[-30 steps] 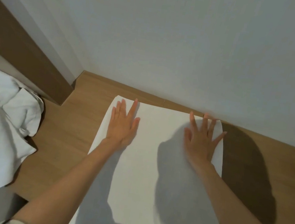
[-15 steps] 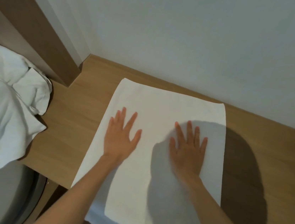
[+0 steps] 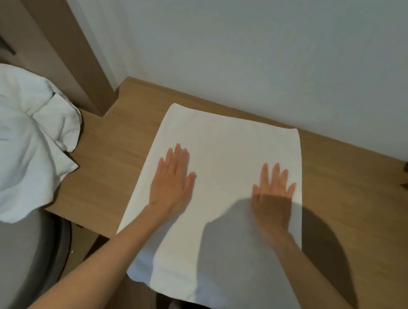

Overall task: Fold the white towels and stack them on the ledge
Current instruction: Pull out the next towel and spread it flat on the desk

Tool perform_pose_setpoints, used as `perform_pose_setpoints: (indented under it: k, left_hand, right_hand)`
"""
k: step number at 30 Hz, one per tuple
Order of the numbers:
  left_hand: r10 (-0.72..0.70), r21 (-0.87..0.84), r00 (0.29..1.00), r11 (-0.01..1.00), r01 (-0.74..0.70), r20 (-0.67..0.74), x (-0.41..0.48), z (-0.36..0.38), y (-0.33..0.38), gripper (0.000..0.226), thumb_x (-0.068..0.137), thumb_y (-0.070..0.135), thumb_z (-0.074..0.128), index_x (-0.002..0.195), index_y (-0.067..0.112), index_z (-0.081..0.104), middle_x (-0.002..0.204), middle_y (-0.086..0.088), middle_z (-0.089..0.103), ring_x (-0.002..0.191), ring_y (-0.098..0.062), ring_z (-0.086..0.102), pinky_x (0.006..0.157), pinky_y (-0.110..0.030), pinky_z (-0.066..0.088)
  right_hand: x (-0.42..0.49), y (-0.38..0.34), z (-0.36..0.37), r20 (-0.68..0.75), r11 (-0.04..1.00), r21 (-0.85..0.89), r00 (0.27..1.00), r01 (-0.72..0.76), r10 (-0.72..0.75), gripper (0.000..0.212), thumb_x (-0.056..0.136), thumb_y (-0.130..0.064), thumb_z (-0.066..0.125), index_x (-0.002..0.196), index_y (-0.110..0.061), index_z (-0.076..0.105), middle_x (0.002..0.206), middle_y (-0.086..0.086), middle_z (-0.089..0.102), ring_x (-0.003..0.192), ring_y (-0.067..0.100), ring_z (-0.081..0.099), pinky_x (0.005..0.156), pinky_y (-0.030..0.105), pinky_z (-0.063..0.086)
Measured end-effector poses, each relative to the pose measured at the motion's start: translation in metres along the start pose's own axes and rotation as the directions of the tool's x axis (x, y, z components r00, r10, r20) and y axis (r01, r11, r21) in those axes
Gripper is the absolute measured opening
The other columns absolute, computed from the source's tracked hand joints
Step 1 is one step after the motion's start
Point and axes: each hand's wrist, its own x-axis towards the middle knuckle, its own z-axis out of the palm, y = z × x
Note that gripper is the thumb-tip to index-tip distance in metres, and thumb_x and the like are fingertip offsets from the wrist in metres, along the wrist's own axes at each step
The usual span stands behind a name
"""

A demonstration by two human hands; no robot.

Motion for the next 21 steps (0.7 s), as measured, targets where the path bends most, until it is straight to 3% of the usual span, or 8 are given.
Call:
perform_pose_setpoints:
  k: [4, 7, 9, 14, 18, 21]
  left_hand:
    - [0.082, -0.001, 0.996, 0.997, -0.082, 0.045, -0.052, 0.017, 0.028, 0.055, 0.103, 0.030, 0.022, 0.153, 0.017, 0.001, 0.159, -0.003, -0.010, 0.147, -0.022, -0.010, 0.114, -0.030, -0.017]
    - [0.094, 0.044, 0.993, 0.994, -0.097, 0.073, -0.082, 0.030, 0.027, 0.053, 0.103, 0.036, 0.016, 0.152, 0.028, 0.000, 0.157, 0.006, -0.015, 0.146, -0.017, -0.016, 0.115, -0.033, -0.019]
    - [0.078, 0.062, 0.995, 0.995, -0.082, 0.062, -0.092, 0.033, 0.016, 0.052, 0.101, 0.043, 0.016, 0.151, 0.037, 0.002, 0.158, 0.010, -0.010, 0.146, -0.015, -0.016, 0.118, -0.038, -0.014]
    - [-0.070, 0.082, 0.998, 0.994, 0.069, 0.007, -0.091, 0.023, -0.026, 0.057, 0.096, 0.055, 0.008, 0.151, 0.040, 0.002, 0.160, 0.005, -0.006, 0.146, -0.014, -0.013, 0.117, -0.035, -0.012]
    - [-0.103, 0.076, 0.995, 0.992, 0.103, -0.003, -0.093, 0.013, -0.050, 0.058, 0.098, 0.051, 0.015, 0.152, 0.034, 0.003, 0.161, -0.002, -0.005, 0.147, -0.015, -0.012, 0.118, -0.035, -0.008]
    - [-0.101, 0.071, 0.993, 0.993, 0.097, 0.060, -0.095, 0.006, -0.055, 0.060, 0.098, 0.051, 0.013, 0.152, 0.030, -0.002, 0.160, -0.004, -0.011, 0.146, -0.019, -0.015, 0.117, -0.036, -0.009]
  right_hand:
    - [-0.047, -0.043, 0.020, 0.075, 0.996, 0.063, 0.995, 0.059, -0.064, 0.054, 0.103, -0.031, 0.022, 0.149, -0.030, -0.008, 0.160, 0.004, -0.006, 0.147, 0.027, -0.009, 0.115, 0.044, -0.012]
    - [-0.079, -0.051, 0.033, 0.074, 0.995, 0.078, 0.995, 0.068, -0.073, 0.049, 0.102, -0.041, 0.014, 0.144, -0.042, -0.011, 0.159, -0.004, -0.008, 0.146, 0.020, -0.013, 0.116, 0.043, -0.013]
    - [-0.093, -0.043, 0.035, 0.034, 0.994, 0.085, 0.996, 0.075, -0.078, 0.051, 0.097, -0.050, 0.010, 0.146, -0.046, -0.003, 0.158, -0.007, -0.005, 0.146, 0.019, -0.009, 0.116, 0.042, -0.015]
    - [-0.102, -0.001, 0.027, -0.095, 0.996, 0.086, 0.995, 0.029, -0.021, 0.051, 0.098, -0.047, 0.034, 0.148, -0.038, 0.027, 0.159, 0.002, 0.019, 0.147, 0.027, 0.013, 0.118, 0.047, 0.001]
    - [-0.112, 0.033, 0.023, -0.071, 0.982, 0.127, 0.986, -0.139, 0.148, 0.052, 0.098, -0.047, 0.033, 0.149, -0.040, 0.022, 0.161, -0.001, 0.010, 0.148, 0.024, 0.005, 0.119, 0.047, 0.000]
    - [-0.113, 0.052, 0.017, 0.060, 0.983, 0.093, 0.986, -0.158, 0.153, 0.056, 0.097, -0.054, 0.017, 0.151, -0.042, 0.005, 0.161, -0.003, -0.006, 0.148, 0.023, -0.008, 0.119, 0.043, -0.007]
